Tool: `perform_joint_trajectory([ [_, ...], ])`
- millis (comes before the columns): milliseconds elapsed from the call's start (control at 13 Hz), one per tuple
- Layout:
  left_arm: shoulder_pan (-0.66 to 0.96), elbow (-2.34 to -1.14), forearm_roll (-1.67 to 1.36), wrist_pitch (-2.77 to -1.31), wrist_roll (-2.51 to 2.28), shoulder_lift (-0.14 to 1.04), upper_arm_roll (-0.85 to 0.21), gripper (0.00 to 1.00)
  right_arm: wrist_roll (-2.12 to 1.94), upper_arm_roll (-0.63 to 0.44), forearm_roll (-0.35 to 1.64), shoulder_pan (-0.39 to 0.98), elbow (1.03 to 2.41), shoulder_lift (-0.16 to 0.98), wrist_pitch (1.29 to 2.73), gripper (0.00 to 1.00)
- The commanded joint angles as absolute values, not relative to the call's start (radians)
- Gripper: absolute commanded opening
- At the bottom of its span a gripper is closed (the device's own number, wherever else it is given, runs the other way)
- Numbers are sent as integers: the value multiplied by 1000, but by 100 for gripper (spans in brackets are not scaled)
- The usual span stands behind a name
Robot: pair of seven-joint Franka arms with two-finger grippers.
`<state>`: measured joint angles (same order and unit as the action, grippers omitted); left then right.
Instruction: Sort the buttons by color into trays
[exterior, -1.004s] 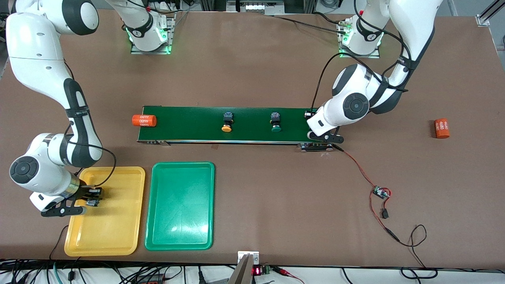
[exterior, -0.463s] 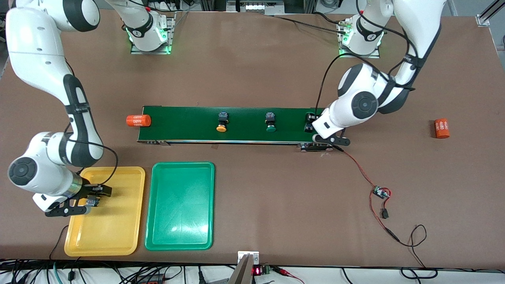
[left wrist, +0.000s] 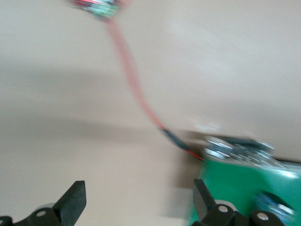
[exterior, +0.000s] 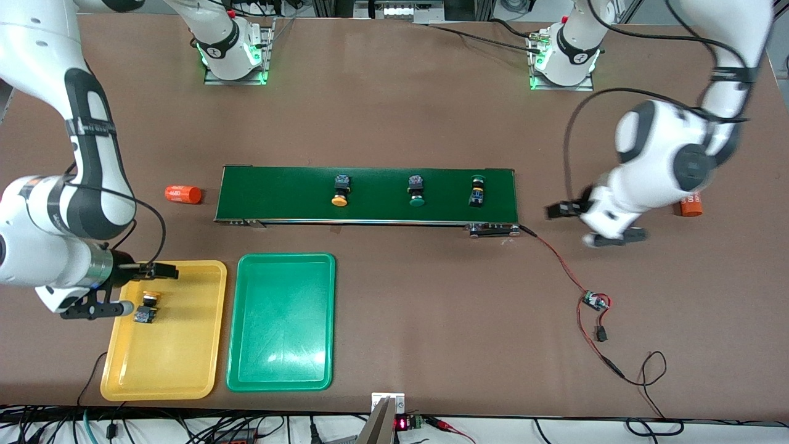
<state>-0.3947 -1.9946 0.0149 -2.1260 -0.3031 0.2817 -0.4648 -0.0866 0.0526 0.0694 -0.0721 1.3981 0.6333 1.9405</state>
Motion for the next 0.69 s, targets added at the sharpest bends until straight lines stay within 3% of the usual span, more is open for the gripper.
perform_joint_trajectory([
  [0, -510, -2005, 158, -2111, -301, 297, -479, 100, -7, 58, 87, -54, 1674, 447, 2023, 100],
  [309, -673, -1982, 272, -2125, -180, 345, -472, 100, 103, 57, 80, 9, 1938, 270, 2111, 100],
  [618, -850, -1861, 387, -2155, 51, 494, -474, 100, 160, 58, 80, 35, 2143, 102, 2141, 100],
])
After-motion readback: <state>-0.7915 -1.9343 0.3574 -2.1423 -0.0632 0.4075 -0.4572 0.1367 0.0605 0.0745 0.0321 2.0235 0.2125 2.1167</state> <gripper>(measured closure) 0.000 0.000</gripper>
